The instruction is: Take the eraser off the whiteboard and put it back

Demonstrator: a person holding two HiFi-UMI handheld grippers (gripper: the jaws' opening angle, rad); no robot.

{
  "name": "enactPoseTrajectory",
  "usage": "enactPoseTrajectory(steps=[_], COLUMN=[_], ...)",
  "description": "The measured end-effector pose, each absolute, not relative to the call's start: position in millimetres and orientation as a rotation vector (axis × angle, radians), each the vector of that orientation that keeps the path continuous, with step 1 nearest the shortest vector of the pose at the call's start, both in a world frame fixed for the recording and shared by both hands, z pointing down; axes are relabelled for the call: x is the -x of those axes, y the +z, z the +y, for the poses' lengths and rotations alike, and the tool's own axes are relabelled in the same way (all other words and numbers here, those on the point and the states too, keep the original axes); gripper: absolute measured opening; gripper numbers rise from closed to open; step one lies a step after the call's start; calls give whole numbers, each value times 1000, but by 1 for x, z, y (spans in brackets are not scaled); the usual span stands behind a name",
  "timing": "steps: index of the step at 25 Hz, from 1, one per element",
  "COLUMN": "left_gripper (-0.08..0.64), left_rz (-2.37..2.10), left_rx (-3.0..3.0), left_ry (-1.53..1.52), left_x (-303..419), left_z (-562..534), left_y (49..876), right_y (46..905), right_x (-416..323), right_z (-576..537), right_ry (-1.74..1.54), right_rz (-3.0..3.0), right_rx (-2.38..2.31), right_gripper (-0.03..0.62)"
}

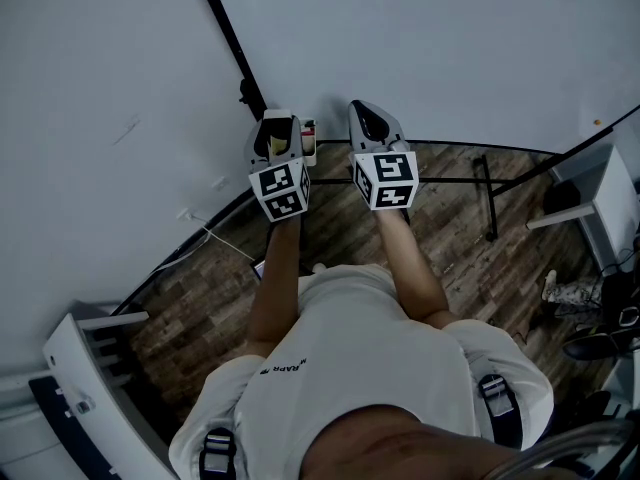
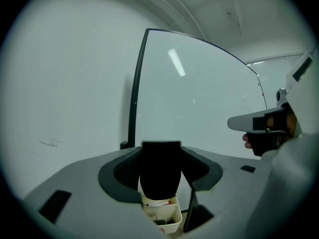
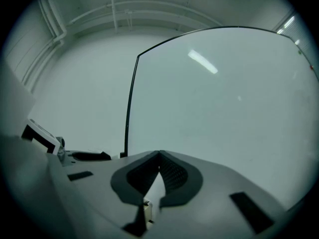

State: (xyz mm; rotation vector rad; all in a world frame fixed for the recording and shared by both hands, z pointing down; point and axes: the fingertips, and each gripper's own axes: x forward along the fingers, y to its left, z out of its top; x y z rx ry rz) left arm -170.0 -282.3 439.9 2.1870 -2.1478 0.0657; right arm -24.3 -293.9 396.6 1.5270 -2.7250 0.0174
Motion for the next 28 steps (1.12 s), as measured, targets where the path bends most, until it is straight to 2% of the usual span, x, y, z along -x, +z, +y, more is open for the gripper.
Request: enactPoseTrajectory(steps=[28], left_gripper=[233], left_rz=[-2156], left_rx=[-2289], left_ry=[-12], left_x=[145], left_z=[-263], left_y=[390], right_y=[391], right_x=[30], right_z=[-286], right_ry=[18], right_rz=[-2749], right_rx=[-1513], right_gripper=[12])
